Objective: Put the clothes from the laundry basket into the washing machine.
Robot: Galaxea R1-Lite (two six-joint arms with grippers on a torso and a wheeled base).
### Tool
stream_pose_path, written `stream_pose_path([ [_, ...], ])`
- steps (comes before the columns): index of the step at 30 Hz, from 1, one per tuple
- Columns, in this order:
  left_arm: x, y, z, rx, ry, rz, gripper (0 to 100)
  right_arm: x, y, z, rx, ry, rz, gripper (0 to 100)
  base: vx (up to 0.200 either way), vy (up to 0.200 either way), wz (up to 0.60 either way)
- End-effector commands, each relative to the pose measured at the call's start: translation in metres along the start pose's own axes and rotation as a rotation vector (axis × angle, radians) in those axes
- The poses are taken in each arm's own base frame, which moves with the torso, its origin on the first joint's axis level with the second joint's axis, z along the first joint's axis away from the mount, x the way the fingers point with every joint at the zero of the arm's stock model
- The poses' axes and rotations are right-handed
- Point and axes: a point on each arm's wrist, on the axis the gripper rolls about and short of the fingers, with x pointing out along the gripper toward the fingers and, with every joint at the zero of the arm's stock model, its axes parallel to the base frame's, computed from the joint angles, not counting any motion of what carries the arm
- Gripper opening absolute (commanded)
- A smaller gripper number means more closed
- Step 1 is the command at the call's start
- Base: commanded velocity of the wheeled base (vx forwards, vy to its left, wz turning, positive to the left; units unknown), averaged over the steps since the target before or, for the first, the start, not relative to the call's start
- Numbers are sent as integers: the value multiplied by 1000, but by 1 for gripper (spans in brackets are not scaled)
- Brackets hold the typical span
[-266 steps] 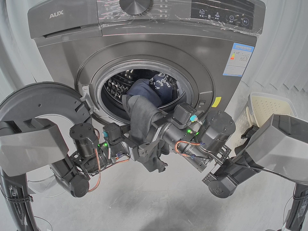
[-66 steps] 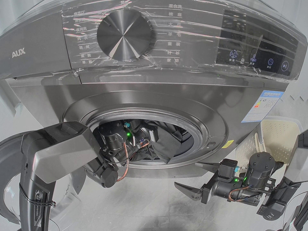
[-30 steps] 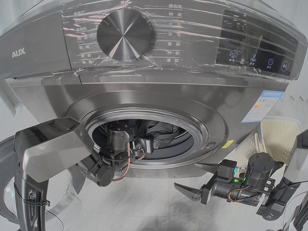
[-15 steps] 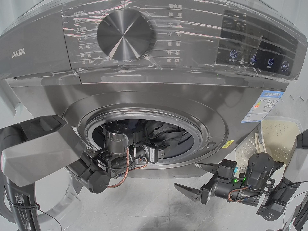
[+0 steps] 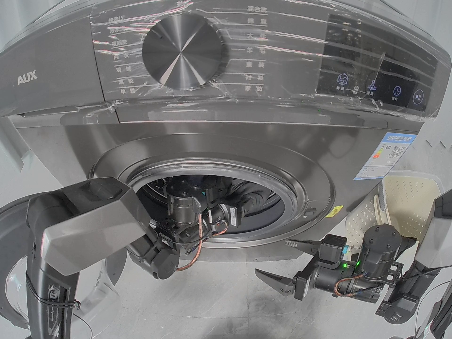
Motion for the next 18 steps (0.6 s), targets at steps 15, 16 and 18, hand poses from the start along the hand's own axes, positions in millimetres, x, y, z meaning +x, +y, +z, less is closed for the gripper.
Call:
stream_pose_path([
  [15,55,58,25,-55,-304,237,0,1,0,-1,0,5,0,100,0,0,0],
  [16,55,58,25,-55,-304,237,0,1,0,-1,0,5,0,100,0,0,0],
  [18,57,64,34,-70,-337,273,0,1,0,-2,1,8,0,100,0,0,0],
])
